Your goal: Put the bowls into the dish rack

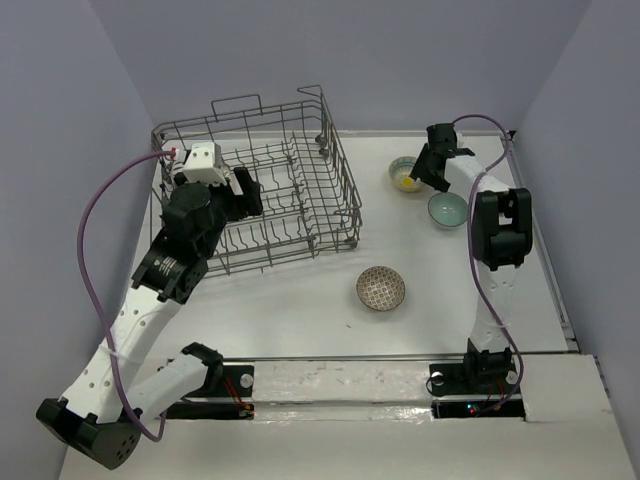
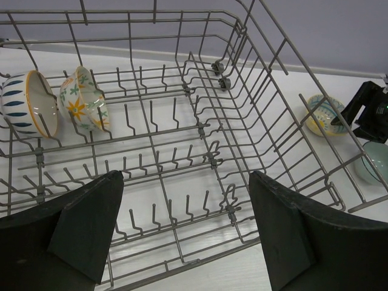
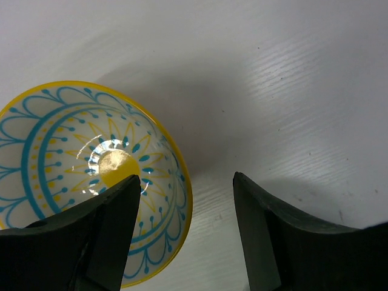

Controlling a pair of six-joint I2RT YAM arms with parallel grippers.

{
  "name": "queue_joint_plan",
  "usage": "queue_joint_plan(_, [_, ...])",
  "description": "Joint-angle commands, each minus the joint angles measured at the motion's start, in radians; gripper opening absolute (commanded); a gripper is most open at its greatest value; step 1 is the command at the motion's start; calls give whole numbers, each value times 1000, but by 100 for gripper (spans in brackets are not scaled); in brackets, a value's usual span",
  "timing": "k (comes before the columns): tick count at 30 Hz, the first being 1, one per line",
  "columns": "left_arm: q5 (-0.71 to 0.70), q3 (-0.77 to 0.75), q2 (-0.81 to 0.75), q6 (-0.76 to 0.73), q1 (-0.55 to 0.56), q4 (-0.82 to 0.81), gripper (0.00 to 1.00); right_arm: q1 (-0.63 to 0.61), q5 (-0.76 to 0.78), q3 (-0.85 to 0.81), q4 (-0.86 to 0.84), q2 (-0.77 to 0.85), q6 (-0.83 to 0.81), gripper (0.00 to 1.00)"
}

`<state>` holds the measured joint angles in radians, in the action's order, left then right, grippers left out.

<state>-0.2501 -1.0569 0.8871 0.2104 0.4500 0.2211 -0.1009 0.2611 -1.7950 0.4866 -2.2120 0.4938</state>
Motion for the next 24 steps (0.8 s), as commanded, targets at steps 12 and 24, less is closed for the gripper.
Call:
queue_joint_plan(12, [-37,14,15,-3,1,-52,93,9,-82,5,-86,-22,14,22])
queue_joint_plan(24, [-32,-52,67,47,1,-23,93,9,16,124,-88,248,25,1])
